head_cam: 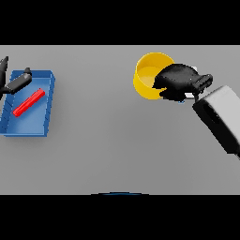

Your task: Pick up the red beaker and tilt it to pour out 1 green nut into yellow bowl. Pick up the yellow bowl and place it on the metallic measuring scale.

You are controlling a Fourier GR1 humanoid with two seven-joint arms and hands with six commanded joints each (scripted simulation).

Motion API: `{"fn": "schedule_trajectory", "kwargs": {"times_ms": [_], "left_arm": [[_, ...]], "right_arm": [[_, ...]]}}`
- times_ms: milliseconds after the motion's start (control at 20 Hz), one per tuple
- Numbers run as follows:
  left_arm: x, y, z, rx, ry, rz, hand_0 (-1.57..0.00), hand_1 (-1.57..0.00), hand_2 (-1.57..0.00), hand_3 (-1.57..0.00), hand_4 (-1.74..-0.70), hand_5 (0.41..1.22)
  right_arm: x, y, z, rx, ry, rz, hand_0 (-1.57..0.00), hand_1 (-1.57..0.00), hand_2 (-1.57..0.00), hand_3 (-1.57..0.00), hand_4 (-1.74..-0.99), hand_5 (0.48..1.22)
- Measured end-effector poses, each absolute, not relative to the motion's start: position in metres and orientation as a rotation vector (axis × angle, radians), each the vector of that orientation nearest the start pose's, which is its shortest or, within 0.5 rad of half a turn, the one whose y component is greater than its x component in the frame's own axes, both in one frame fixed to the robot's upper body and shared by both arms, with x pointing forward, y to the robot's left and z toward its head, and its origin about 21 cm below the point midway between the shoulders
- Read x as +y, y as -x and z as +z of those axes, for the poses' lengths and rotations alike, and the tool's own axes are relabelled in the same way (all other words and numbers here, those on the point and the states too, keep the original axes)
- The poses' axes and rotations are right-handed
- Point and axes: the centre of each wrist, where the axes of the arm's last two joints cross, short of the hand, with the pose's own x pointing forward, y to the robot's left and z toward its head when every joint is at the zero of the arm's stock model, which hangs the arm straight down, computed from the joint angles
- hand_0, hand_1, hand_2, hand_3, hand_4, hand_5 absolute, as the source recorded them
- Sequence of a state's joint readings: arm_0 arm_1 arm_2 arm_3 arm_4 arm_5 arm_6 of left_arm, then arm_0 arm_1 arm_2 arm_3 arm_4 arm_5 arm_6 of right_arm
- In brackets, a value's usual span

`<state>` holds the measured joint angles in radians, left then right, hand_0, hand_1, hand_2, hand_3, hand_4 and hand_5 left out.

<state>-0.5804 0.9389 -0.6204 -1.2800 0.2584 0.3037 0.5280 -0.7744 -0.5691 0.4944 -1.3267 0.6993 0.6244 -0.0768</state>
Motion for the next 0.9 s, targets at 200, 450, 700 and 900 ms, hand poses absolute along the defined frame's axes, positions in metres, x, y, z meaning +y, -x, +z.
{"fn": "schedule_trajectory", "kwargs": {"times_ms": [200,450,700,900], "left_arm": [[0.318,-0.334,0.124,-1.08,-0.756,-0.53,0.0,0.0,0.0,0.0,-0.81,0.743],[0.317,-0.334,0.131,-1.065,-0.758,-0.519,0.0,0.0,0.0,0.0,-0.83,0.773],[0.321,-0.336,0.132,-1.055,-0.777,-0.511,0.0,0.0,0.0,0.0,-0.82,0.759],[0.32,-0.335,0.13,-1.044,-0.771,-0.518,0.0,0.0,0.0,0.0,-0.81,0.749]], "right_arm": [[-0.217,-0.389,0.16,-1.212,0.616,1.838,-1.57,-1.57,-1.57,-1.22,-1.72,1.221],[-0.246,-0.409,0.151,-1.154,0.649,1.728,-1.57,-1.57,-1.57,-1.17,-1.72,1.221],[-0.266,-0.424,0.137,-1.107,0.682,1.659,-1.57,-1.57,-1.57,-1.25,-1.722,1.221],[-0.275,-0.431,0.117,-1.091,0.687,1.633,-1.57,-1.57,-1.57,-1.41,-1.724,1.221]]}}
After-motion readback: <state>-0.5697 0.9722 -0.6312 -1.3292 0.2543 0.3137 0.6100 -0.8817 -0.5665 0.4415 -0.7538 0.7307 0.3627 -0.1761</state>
